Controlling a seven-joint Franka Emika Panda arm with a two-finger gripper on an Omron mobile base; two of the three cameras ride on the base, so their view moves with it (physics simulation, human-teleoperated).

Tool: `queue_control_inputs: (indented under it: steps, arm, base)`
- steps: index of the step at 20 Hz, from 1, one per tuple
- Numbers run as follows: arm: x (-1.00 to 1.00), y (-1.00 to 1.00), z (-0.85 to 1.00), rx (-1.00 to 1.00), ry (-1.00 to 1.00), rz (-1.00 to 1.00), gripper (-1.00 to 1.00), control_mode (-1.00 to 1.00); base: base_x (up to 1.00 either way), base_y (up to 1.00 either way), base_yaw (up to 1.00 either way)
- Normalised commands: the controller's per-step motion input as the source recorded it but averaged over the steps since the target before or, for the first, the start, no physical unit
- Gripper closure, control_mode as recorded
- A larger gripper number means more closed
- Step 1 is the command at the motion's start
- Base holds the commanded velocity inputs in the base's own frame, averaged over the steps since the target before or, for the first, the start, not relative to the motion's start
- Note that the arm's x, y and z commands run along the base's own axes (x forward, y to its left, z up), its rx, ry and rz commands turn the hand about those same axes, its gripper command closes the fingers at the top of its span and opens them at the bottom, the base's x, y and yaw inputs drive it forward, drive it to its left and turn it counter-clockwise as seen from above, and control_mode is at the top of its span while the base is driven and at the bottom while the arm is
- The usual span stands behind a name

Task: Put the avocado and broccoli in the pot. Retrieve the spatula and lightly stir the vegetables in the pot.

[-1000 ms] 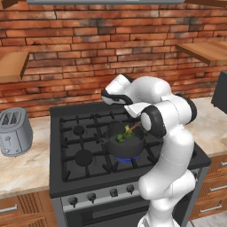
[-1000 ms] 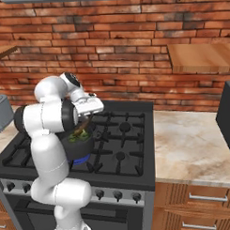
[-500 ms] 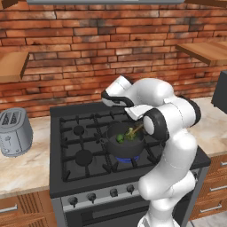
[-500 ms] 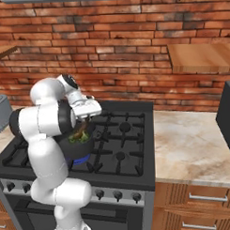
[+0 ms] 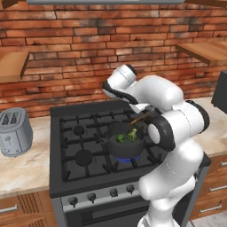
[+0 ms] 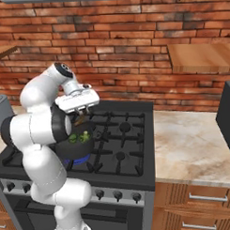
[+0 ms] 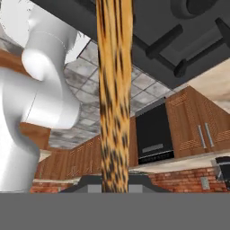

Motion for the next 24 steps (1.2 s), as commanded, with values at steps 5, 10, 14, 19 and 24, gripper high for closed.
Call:
queue_control_inputs:
  steps: [5, 10, 14, 19, 24]
  arm:
    - [0.00, -0.04, -0.09, 0.00, 0.02, -0.01, 1.00, -1.00]
    - [0.00, -0.14, -0.41, -0.02, 0.14, -0.01, 1.00, -1.00]
    - [0.01, -0.23, -0.03, -0.01, 0.01, 0.06, 1.00, -1.00]
    - [0.00, -0.19, 0.01, 0.00, 0.00, 0.16, 1.00, -1.00]
    - [0.00, -0.09, 0.05, 0.00, 0.00, 0.18, 1.00, -1.00]
  base:
    - [0.00, 0.00, 0.00]
    - [0.00, 0.00, 0.00]
    - [0.00, 0.00, 0.00]
    - [0.00, 0.00, 0.00]
    - [0.00, 0.00, 0.00]
